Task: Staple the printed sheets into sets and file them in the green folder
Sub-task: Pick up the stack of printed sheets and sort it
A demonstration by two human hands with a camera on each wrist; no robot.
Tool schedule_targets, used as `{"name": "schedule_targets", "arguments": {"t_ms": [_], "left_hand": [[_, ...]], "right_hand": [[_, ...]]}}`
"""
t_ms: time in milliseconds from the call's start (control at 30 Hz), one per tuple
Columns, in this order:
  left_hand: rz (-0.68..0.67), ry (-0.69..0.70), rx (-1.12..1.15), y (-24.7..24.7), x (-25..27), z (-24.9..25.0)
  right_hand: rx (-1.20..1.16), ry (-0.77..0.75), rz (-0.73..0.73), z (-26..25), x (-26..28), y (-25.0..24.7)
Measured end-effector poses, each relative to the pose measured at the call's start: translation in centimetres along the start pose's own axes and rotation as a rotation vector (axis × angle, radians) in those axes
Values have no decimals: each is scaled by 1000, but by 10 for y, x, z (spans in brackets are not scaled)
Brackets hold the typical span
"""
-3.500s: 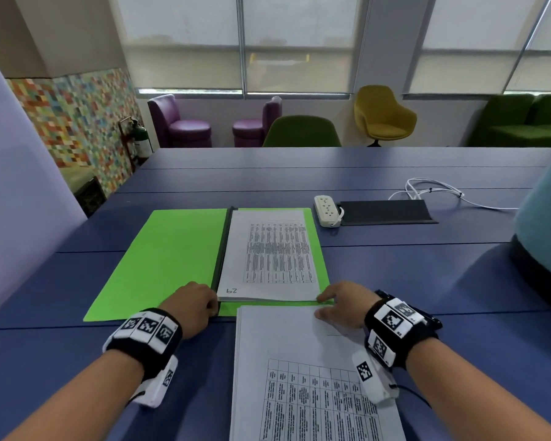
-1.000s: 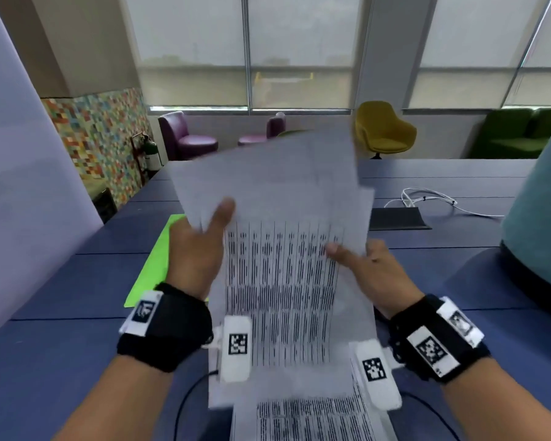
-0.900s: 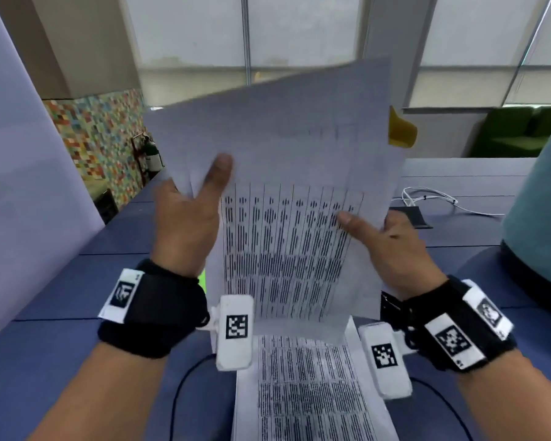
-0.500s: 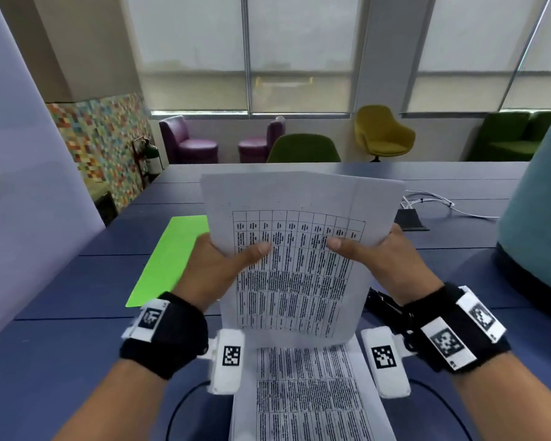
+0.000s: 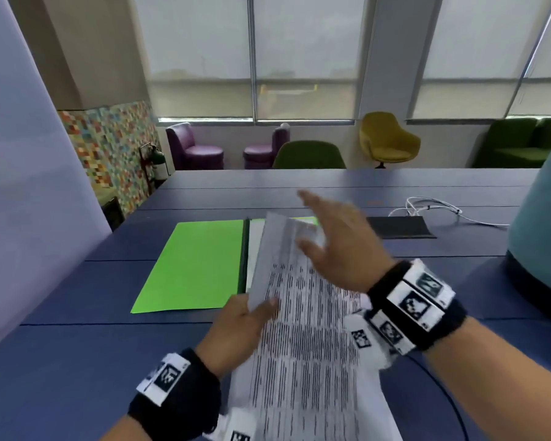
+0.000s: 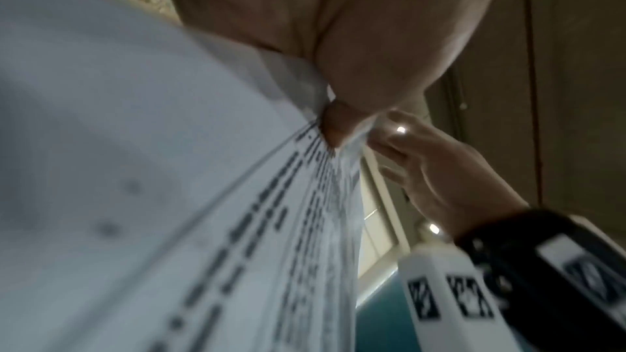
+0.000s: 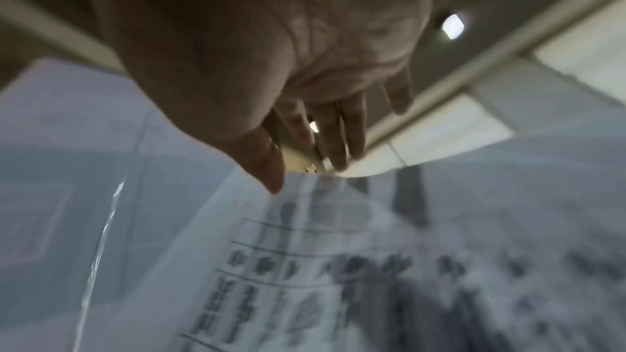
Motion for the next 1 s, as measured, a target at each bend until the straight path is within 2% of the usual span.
{"name": "schedule_targets", "arguments": {"t_ms": [67,100,200,267,333,433,633,767,867,1000], "left_hand": [[-36,-107,-16,12,13,-28],[-78,-144,-50,16,18,-39],[-189,-212,-228,16,25,-65],[-86,-259,-330,-7,17,-82],[16,-241,-434,-31,7,-91],[-58,-192,-686,-35,-3,-96],[-41,-152,-658,-25,-16,-90],[86,-192,-658,-35,-17,-93],[143,-181,-587,-36,-17,-92],[79,-219,-211,-21,-11,-102]], "right_hand": [[-63,93,-343,8,2,62],[-78,134,-419,15,4,84],[-46,239,-502,43,7,130],[-52,256,-596,51,17,158],[-32,238,-671,51,27,180],[-38,259,-682,53,35,198],[-66,281,-636,56,34,203],[-58,242,-622,49,32,202],[-44,179,-575,41,29,201],[-43,60,-527,28,25,198]]}}
Point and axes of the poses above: each hand's wrist, its own x-axis away from the middle knuckle, its own y-axis out of the palm, z = x × y, the point moved 9 cm from there along -x, towards the middle knuckle, and after that the axes turned 7 degrees about y, right-handed, at the moved point
